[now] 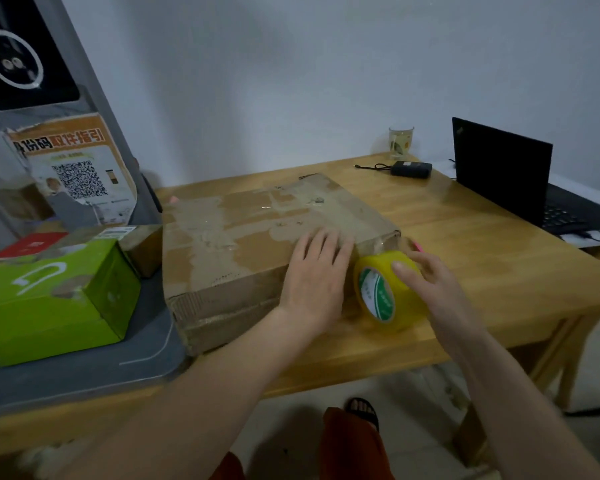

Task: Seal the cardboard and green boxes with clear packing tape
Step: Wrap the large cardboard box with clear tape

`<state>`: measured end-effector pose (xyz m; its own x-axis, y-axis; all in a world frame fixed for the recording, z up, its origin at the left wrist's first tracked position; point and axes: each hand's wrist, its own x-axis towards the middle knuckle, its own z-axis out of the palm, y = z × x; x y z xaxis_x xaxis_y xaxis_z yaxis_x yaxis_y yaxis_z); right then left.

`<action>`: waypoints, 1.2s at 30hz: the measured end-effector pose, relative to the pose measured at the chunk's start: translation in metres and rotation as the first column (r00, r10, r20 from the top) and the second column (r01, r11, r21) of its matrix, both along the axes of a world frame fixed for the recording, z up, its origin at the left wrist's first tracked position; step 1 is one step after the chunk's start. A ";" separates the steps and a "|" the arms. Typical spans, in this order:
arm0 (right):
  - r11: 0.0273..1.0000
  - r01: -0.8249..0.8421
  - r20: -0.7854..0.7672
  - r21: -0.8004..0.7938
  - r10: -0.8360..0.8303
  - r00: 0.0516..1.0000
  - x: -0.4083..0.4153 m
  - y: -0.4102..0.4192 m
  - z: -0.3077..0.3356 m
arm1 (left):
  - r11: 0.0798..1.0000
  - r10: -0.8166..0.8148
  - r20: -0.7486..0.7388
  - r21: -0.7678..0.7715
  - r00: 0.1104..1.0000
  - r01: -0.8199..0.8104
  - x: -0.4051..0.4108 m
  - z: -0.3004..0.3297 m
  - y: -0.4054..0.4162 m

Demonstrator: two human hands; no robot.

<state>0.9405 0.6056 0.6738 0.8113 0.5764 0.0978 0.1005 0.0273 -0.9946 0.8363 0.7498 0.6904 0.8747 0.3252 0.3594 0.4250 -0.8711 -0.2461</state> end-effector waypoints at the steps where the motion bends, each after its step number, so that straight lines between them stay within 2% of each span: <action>1: 0.998 0.045 -0.054 0.033 -0.043 0.998 0.001 0.000 -0.005 | 0.999 0.003 0.009 0.042 1.000 -0.003 -0.007 -0.008 -0.001; 3: 0.988 0.154 -0.099 0.012 -0.152 0.983 0.010 0.004 -0.013 | 0.996 -0.061 0.070 0.062 0.996 0.057 -0.020 -0.021 -0.002; 5: 0.980 0.198 -0.125 0.007 -0.196 0.973 0.029 0.014 -0.016 | 0.975 -0.217 0.210 -0.003 0.953 0.222 -0.032 -0.036 -0.003; 6: 0.985 0.170 -0.150 0.025 -0.164 0.975 0.038 0.019 -0.015 | 0.955 -0.244 0.279 -0.099 0.929 0.280 -0.040 -0.043 -0.006; 7: 0.992 0.120 -0.175 0.035 -0.112 0.978 0.048 0.025 -0.016 | 0.928 -0.200 0.334 -0.236 0.921 0.287 -0.049 -0.049 -0.010; 8: 0.998 0.060 -0.190 0.024 -0.054 0.980 0.054 0.028 -0.017 | 0.885 -0.079 0.367 -0.402 0.927 0.234 -0.056 -0.052 -0.015; 9: 1.000 0.000 -0.200 -0.008 -0.002 0.980 0.058 0.031 -0.017 | 0.788 0.088 0.368 -0.594 0.926 0.162 -0.063 -0.057 -0.017; 10: 0.998 -0.050 -0.209 -0.039 0.040 0.977 0.059 0.031 -0.018 | 0.611 0.286 0.352 -0.784 0.891 0.113 -0.067 -0.059 -0.018; 11: 0.995 -0.084 -0.217 -0.052 0.071 0.974 0.060 0.032 -0.018 | 0.336 0.484 0.293 -0.932 0.824 0.134 -0.068 -0.056 -0.017; 12: 0.993 -0.105 -0.221 -0.049 0.091 0.971 0.058 0.033 -0.016 | 0.040 0.642 0.208 -0.970 0.738 0.239 -0.068 -0.053 -0.013; 13: 0.992 -0.114 -0.223 -0.044 0.101 0.969 0.059 0.034 -0.015 | -0.172 0.763 0.140 -0.897 0.631 0.408 -0.067 -0.047 -0.009; 14: 0.993 -0.105 -0.228 -0.052 0.091 0.969 0.060 0.035 -0.013 | -0.286 0.847 0.078 -0.767 0.526 0.574 -0.067 -0.040 -0.007; 15: 0.994 -0.086 -0.233 -0.066 0.068 0.970 0.061 0.037 -0.010 | -0.322 0.901 0.017 -0.641 0.433 0.696 -0.069 -0.035 -0.006; 16: 0.995 -0.064 -0.236 -0.081 0.043 0.971 0.062 0.038 -0.007 | -0.296 0.939 -0.025 -0.566 0.343 0.769 -0.070 -0.033 -0.003; 18: 0.993 -0.083 -0.250 -0.082 0.060 0.966 0.064 0.040 0.000 | -0.188 0.981 -0.055 -0.539 0.188 0.821 -0.075 -0.029 0.002; 20: 0.990 -0.115 -0.255 -0.083 0.091 0.963 0.062 0.042 0.009 | -0.115 0.993 -0.039 -0.534 0.111 0.838 -0.081 -0.028 0.008; 22: 0.991 -0.106 -0.199 -0.076 0.089 0.976 0.056 0.044 0.014 | -0.094 0.994 -0.003 -0.499 0.107 0.862 -0.086 -0.029 0.014; 25: 0.998 -0.060 -0.220 0.033 0.066 0.973 0.051 0.045 0.026 | -0.020 0.970 0.203 -0.486 0.135 0.874 -0.091 -0.023 0.016; 27: 0.984 -0.060 -0.280 0.165 0.105 0.954 0.048 0.043 0.034 | 0.075 0.921 0.366 -0.506 0.135 0.859 -0.096 -0.011 0.019; 29: 0.977 -0.042 -0.285 0.211 0.103 0.953 0.048 0.041 0.035 | 0.182 0.864 0.490 -0.517 0.114 0.837 -0.098 0.004 0.026; 32: 0.967 -0.116 -0.195 0.229 0.163 0.967 0.037 0.040 0.027 | 0.283 0.830 0.549 -0.566 0.097 0.774 -0.098 0.019 0.042; 36: 0.958 -0.242 -0.103 0.156 0.259 0.960 0.024 0.048 0.013 | 0.297 0.818 0.566 -0.569 0.104 0.767 -0.093 0.031 0.054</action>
<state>0.9641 0.6539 0.6866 0.6531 0.7502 0.1030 -0.0481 0.1769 -0.9831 0.7429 0.8042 0.7213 0.1123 0.9890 0.0961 -0.4681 -0.0326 0.8831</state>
